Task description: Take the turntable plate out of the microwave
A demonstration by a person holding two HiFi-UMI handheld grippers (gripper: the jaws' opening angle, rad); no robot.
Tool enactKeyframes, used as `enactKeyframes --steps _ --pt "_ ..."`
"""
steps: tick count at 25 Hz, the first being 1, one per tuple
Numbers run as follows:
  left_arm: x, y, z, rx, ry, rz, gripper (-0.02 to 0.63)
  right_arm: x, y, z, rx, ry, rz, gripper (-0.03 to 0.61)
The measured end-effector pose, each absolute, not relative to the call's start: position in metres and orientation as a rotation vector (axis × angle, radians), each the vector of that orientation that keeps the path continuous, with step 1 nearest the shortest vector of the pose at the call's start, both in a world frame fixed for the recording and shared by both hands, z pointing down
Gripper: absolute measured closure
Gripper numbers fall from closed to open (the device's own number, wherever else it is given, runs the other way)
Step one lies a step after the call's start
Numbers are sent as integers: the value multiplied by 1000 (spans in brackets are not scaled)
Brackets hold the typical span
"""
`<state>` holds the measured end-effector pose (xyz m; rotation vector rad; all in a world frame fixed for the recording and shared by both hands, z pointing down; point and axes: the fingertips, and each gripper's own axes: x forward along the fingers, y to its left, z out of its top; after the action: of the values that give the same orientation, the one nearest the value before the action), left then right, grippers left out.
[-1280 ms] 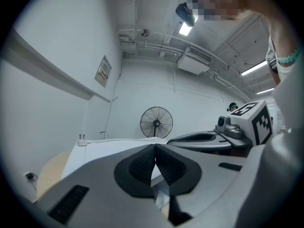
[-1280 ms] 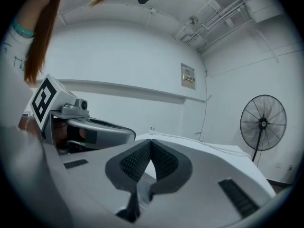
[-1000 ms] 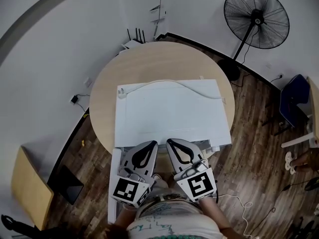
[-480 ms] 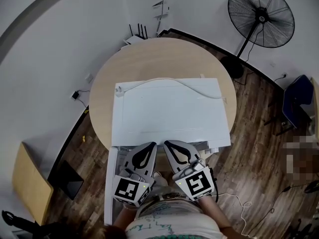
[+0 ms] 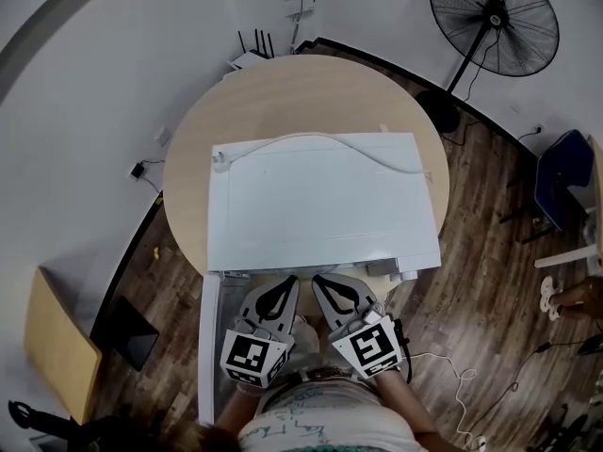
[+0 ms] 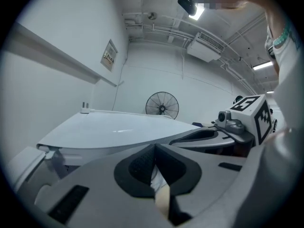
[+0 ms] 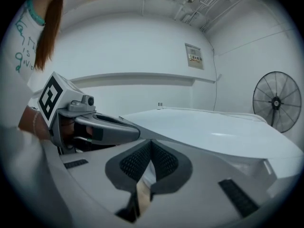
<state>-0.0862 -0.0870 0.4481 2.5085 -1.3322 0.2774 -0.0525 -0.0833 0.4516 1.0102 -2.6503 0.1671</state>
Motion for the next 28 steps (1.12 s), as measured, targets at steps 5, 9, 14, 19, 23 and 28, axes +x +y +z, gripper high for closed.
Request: enactKeyframes --steps 5,9,14,19,23,28 --pt "-88 -87 477 2488 -1360 396 600 -49 -89 482 1003 -2599 140 588" --pt "-85 -88 497 2484 -1408 462 600 -45 -93 514 980 -2547 135 588" --pt "-81 -92 533 2421 -1418 480 600 -41 -96 556 969 -2517 224 588" --pt "-82 -89 572 2372 -1394 557 600 -30 -98 591 991 -2426 280 588" --pt "-88 -87 591 2327 -1376 594 600 -24 -99 604 990 -2378 306 588" --pt "-103 -91 601 2212 -1428 507 598 -24 -101 604 1008 -2395 340 588"
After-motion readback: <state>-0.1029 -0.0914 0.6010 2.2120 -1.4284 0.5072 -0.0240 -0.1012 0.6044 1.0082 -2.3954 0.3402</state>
